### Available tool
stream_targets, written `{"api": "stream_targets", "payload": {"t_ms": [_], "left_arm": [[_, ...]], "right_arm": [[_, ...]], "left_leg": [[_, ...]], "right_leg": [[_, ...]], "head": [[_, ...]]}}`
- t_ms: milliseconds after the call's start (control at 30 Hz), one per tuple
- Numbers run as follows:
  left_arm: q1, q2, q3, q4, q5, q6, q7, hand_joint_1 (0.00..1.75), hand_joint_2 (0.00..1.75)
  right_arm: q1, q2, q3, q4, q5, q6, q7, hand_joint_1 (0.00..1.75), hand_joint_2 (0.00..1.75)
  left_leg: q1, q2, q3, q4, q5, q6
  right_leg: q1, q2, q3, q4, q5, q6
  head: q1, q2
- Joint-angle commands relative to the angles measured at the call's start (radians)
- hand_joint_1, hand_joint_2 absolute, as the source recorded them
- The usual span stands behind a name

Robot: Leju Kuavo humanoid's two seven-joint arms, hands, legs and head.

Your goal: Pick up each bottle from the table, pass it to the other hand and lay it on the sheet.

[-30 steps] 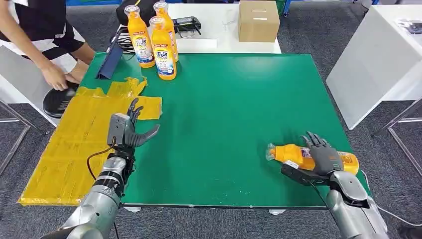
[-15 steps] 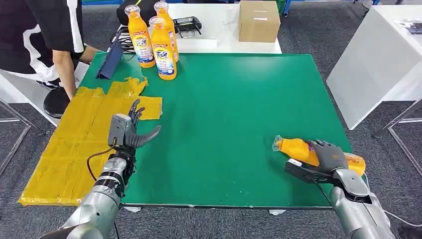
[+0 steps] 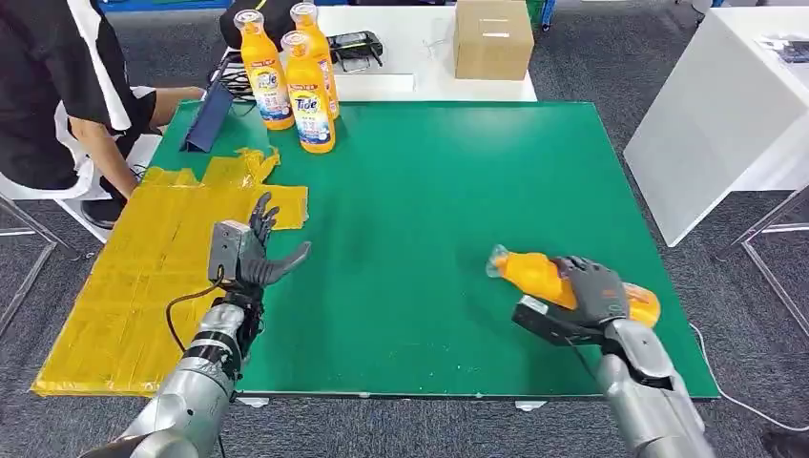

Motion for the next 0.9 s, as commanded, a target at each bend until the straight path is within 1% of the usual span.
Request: {"api": "stream_targets", "payload": {"t_ms": [33, 67, 100, 167, 233, 267, 567, 900], "left_arm": [[0.084, -0.082, -0.218, -0.230, 0.020, -0.102, 0.057, 0.00, 1.75], [0.087, -0.089, -0.254, -0.248, 0.038, -0.111, 0.079, 0.00, 1.75], [0.087, -0.096, -0.267, -0.256, 0.055, -0.126, 0.082, 0.00, 1.75], [0.085, -0.097, -0.332, -0.272, 0.095, -0.139, 0.101, 0.00, 1.75], [0.083, -0.099, -0.385, -0.282, 0.105, -0.138, 0.113, 0.00, 1.75], [0.084, -0.101, -0.388, -0.283, 0.106, -0.137, 0.114, 0.00, 1.75], [0.087, -0.090, -0.397, -0.286, 0.119, -0.132, 0.117, 0.00, 1.75], [0.087, -0.090, -0.397, -0.286, 0.119, -0.132, 0.117, 0.00, 1.75]], "right_arm": [[0.074, 0.224, -0.026, -0.334, -0.054, -0.132, -0.021, 1.75, 1.75], [0.073, 0.238, -0.027, -0.341, -0.058, -0.141, -0.028, 1.75, 1.75], [0.066, 0.246, -0.022, -0.335, -0.049, -0.152, -0.034, 1.75, 1.75], [0.048, 0.281, -0.024, -0.306, 0.003, -0.223, -0.025, 1.75, 1.75], [0.031, 0.304, -0.018, -0.281, 0.001, -0.241, -0.023, 1.75, 1.75], [0.029, 0.307, -0.015, -0.278, 0.002, -0.240, -0.023, 1.75, 1.75], [0.028, 0.302, -0.019, -0.273, -0.004, -0.244, -0.027, 1.75, 1.75], [0.028, 0.302, -0.019, -0.273, -0.004, -0.244, -0.027, 1.75, 1.75]], "left_leg": [[0.000, -0.002, -0.001, -0.001, 0.000, 0.000], [0.000, -0.002, 0.001, -0.001, -0.001, 0.001], [0.000, -0.003, -0.001, -0.001, -0.001, 0.001], [0.000, -0.002, -0.002, 0.000, -0.001, 0.001], [0.000, -0.003, -0.001, -0.001, 0.000, 0.001], [-0.001, -0.003, -0.003, -0.001, 0.000, 0.000], [-0.002, -0.002, 0.000, -0.002, 0.000, 0.000], [-0.001, -0.003, -0.002, -0.001, 0.000, 0.000]], "right_leg": [[0.000, -0.002, -0.001, 0.000, -0.001, 0.000], [0.001, -0.002, 0.000, -0.001, -0.002, 0.000], [0.001, -0.003, -0.001, 0.000, -0.001, 0.000], [0.001, -0.002, -0.001, 0.000, -0.001, 0.001], [0.000, -0.002, 0.000, 0.000, -0.001, 0.001], [0.000, -0.002, -0.002, 0.000, 0.000, 0.000], [-0.001, -0.002, 0.000, -0.001, 0.000, 0.000], [-0.001, -0.002, -0.001, -0.001, 0.000, 0.000]], "head": [[0.000, 0.000], [0.000, 0.000], [0.000, 0.000], [0.000, 0.000], [0.001, 0.000], [0.001, 0.000], [0.001, 0.000], [0.001, 0.000]]}}
